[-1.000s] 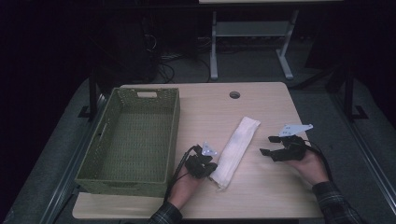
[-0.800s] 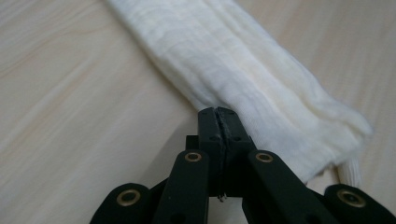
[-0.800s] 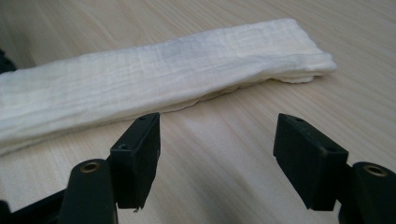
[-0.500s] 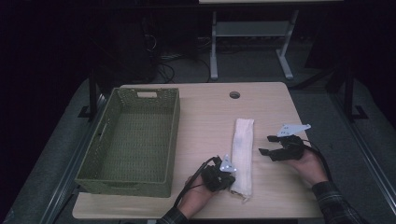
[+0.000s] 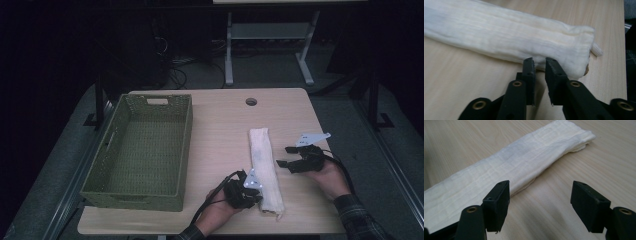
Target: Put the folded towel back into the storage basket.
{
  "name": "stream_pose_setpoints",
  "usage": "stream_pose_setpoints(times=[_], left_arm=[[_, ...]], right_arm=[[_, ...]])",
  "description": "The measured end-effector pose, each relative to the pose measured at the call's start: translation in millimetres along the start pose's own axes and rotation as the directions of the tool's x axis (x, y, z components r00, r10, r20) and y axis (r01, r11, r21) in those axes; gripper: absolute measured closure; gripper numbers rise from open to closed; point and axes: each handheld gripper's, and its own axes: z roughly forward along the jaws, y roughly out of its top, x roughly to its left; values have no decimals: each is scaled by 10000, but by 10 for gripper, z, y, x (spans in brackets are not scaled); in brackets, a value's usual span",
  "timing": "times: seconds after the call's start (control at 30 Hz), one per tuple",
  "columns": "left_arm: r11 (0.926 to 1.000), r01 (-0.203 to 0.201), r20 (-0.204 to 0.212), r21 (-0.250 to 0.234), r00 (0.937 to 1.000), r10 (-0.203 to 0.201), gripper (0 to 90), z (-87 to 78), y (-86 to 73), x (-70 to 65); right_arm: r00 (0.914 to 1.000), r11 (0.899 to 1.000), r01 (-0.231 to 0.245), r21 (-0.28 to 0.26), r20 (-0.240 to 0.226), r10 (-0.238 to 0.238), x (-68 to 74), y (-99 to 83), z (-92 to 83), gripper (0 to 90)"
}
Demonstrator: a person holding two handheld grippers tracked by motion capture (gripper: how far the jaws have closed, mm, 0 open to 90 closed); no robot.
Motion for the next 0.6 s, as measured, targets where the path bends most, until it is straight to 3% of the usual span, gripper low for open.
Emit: stream_pose_setpoints(times=[0.1,0.3,0.6], left_arm=[[9999,-47,247,-121,9997,50,617,-83,33,92],[9978,-641,611,-183,9960,651,399,-96,187,194],[9936,-1119,774,-134,9906,1126,217,127,396,298]], right_arm=[[10000,10000,1,-24,17,-1,-10,-3,-3,312],[10000,10000,-7,23,75,7,-8,-6,-4,315],[9999,10000,-37,58,155,36,-39,-12,-2,315]])
